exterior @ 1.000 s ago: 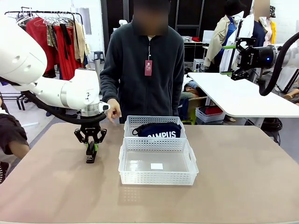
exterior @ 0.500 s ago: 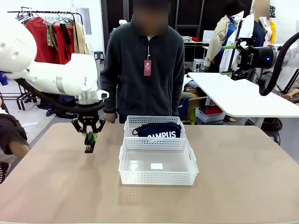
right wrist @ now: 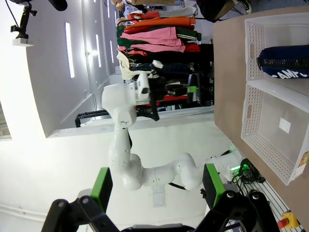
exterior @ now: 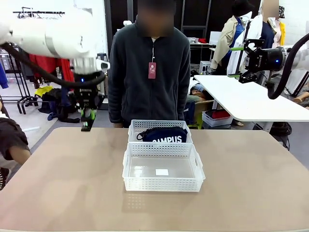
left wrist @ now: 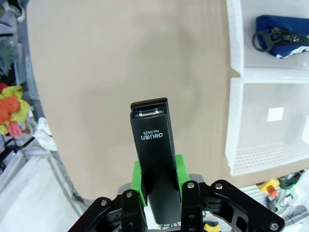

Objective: Distribute items into two baskets.
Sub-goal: Pick up the Stapler that the person points to.

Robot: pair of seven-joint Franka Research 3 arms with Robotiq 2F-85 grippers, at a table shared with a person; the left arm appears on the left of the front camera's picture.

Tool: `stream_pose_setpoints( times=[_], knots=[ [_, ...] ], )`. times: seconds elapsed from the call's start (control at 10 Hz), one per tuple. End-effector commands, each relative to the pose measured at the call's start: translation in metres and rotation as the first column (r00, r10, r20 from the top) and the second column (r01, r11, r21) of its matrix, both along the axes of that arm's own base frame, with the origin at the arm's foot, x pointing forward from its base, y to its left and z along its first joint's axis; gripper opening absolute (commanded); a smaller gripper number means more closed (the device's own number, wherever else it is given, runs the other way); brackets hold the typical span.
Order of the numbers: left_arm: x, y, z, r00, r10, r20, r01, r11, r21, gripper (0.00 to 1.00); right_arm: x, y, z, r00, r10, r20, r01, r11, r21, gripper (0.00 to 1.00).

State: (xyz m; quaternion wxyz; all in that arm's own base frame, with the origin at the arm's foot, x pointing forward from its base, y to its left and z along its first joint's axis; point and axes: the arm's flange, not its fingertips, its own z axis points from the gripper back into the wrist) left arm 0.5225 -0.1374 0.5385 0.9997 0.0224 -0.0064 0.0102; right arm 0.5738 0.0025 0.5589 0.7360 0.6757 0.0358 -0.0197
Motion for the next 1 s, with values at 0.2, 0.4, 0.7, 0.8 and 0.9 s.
stream_pose_setpoints(
  times=[0.2,0.4,0.7,0.8,0.9],
  knots=[
    [0.013,-0.007,0.063,0.999,0.017,0.04,-0.017,1.0,-0.01,0.0,0.0,0.001,0.004,1.0,-0.004,-0.006,0.004,1.0,0.018,1.0],
    [0.016,-0.003,0.088,0.998,0.018,0.065,-0.016,0.999,-0.034,0.0,0.0,0.001,0.004,1.0,-0.004,-0.006,0.004,1.0,0.018,1.0],
    [0.013,-0.002,0.097,0.997,0.01,0.074,-0.007,0.999,-0.033,0.0,0.0,0.001,0.004,1.0,-0.004,-0.006,0.004,1.0,0.018,1.0],
    [0.012,-0.002,0.094,0.996,0.006,0.087,-0.003,1.0,-0.025,0.0,0.0,0.001,0.004,1.0,-0.004,-0.006,0.004,1.0,0.018,1.0],
    [0.012,-0.002,0.094,0.996,0.006,0.087,-0.003,1.0,-0.025,0.0,0.0,0.001,0.004,1.0,-0.004,-0.006,0.004,1.0,0.018,1.0]
  ],
)
